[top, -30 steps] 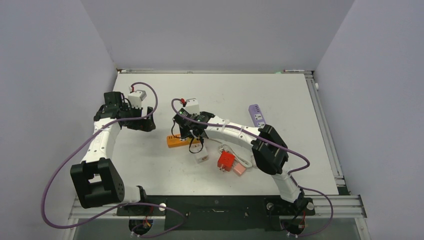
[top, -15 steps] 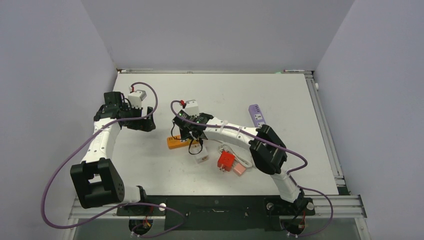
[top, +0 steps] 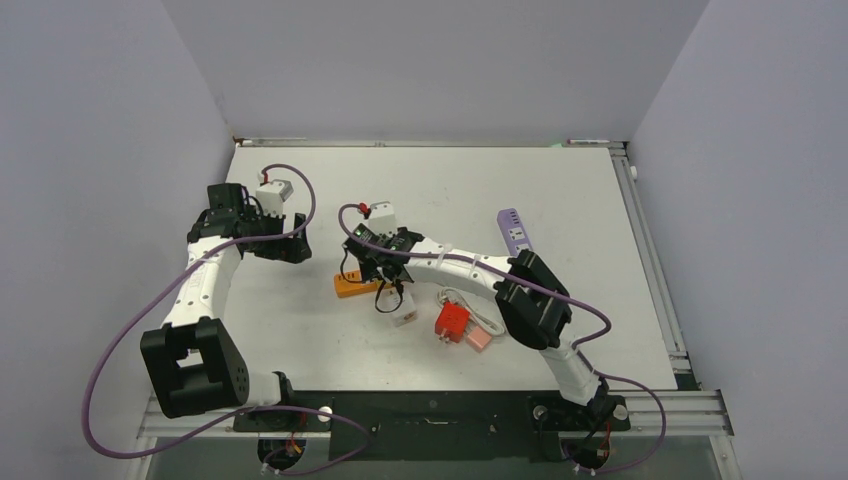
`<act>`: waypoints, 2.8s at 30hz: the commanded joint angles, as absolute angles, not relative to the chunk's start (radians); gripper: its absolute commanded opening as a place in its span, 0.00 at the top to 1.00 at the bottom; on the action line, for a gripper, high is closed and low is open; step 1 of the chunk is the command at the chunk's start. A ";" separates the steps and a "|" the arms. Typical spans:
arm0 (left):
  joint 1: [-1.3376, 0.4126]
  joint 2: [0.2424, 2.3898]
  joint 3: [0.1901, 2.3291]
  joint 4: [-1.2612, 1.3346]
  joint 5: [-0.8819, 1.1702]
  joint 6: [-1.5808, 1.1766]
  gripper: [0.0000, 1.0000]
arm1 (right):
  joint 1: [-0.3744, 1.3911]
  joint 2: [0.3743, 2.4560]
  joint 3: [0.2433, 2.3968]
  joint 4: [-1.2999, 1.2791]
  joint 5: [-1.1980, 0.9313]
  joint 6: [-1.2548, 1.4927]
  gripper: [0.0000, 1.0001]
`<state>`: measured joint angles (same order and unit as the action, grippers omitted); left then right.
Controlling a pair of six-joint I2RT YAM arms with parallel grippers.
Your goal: Insert the plug
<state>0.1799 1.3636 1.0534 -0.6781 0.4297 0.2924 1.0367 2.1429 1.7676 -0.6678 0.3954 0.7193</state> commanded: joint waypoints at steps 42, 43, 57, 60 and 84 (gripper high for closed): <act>0.188 1.316 1.147 -0.717 0.439 0.290 0.04 | 1.024 2.354 1.967 -0.719 0.213 0.728 0.42; 0.187 1.315 1.153 -0.722 0.437 0.291 0.04 | 1.023 2.366 1.997 -0.726 0.206 0.726 0.42; 0.216 1.271 1.186 -0.744 0.445 0.301 0.04 | 0.998 2.347 2.140 -0.780 0.153 0.718 0.10; 0.216 1.278 1.196 -0.752 0.443 0.299 0.04 | 0.971 2.302 2.186 -0.804 0.140 0.700 0.10; 0.222 1.271 1.268 -0.807 0.471 0.299 0.04 | 0.387 1.816 1.538 -0.720 0.280 0.474 0.10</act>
